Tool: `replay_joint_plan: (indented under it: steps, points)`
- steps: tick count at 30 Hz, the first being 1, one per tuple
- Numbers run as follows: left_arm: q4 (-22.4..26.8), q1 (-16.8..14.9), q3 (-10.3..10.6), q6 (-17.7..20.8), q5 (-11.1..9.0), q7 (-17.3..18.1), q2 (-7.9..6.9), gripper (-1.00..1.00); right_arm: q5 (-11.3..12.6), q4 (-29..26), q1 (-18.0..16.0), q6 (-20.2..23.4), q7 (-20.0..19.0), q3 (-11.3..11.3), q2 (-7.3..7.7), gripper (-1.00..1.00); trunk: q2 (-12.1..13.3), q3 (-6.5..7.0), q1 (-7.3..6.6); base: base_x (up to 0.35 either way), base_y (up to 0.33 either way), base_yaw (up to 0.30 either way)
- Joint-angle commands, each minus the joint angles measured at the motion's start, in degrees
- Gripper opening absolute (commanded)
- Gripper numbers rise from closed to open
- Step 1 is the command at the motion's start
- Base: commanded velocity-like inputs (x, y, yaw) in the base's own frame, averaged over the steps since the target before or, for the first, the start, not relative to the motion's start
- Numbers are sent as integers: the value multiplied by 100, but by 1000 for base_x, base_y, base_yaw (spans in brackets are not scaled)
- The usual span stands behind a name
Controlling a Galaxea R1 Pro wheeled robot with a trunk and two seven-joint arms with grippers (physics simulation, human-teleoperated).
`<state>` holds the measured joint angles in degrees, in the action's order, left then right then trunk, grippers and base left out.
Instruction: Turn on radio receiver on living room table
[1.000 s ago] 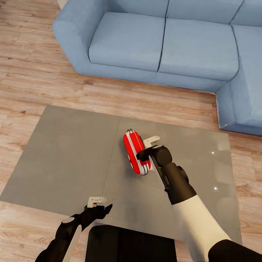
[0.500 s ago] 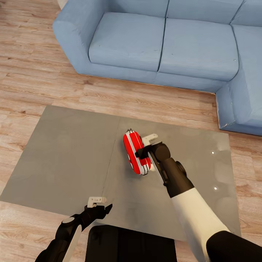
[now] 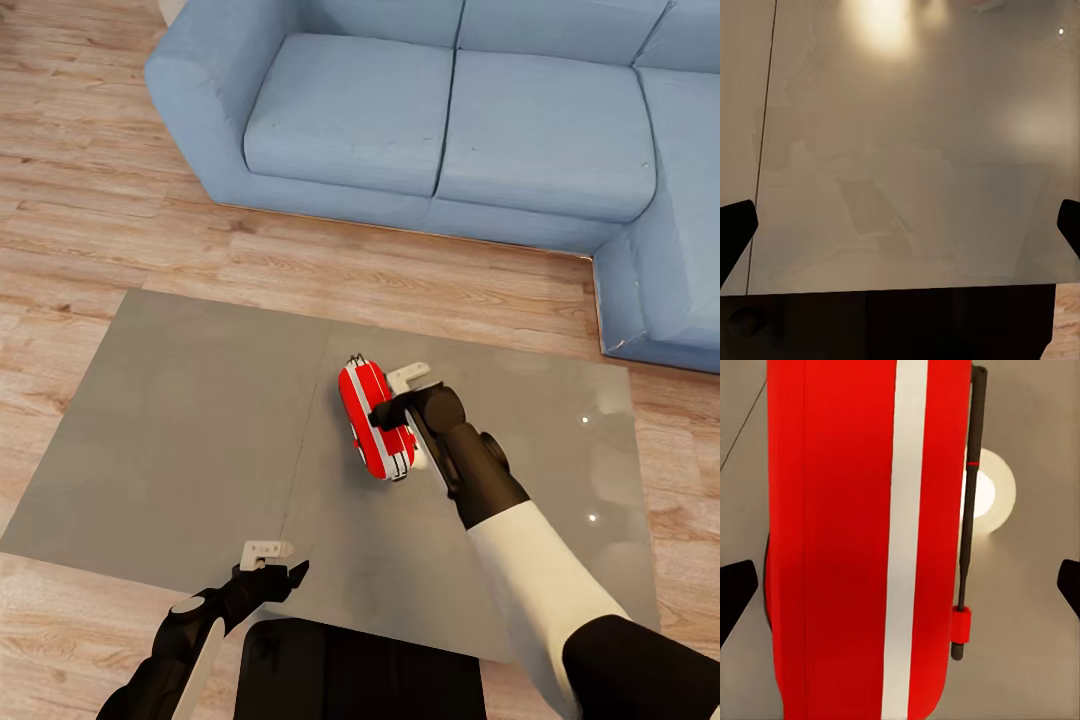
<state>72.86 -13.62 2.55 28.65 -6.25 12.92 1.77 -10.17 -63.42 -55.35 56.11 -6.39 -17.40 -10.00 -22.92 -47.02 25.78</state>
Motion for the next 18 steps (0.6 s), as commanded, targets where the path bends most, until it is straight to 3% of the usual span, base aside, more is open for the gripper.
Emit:
replay_joint_plan:
  steps: [1,7,9,10,18]
  points:
    - [0,0,0,0,0,0,0,100,-1,7,-4,-3,-1,0,0,100,0,0,0,0,0,0]
    - [0,0,0,0,1,0,9,100,51,97,-111,-27,-32,-1,0,100,0,0,0,0,0,0]
    - [0,0,0,0,0,0,18,100,236,244,-219,-66,-41,-3,0,100,0,0,0,0,0,0]
    - [0,0,0,0,-1,0,24,100,557,627,-399,-246,-42,-7,0,100,0,0,0,0,0,0]
    - [0,0,0,0,1,0,29,100,697,951,-483,-502,-45,-9,0,100,0,0,0,0,0,0]
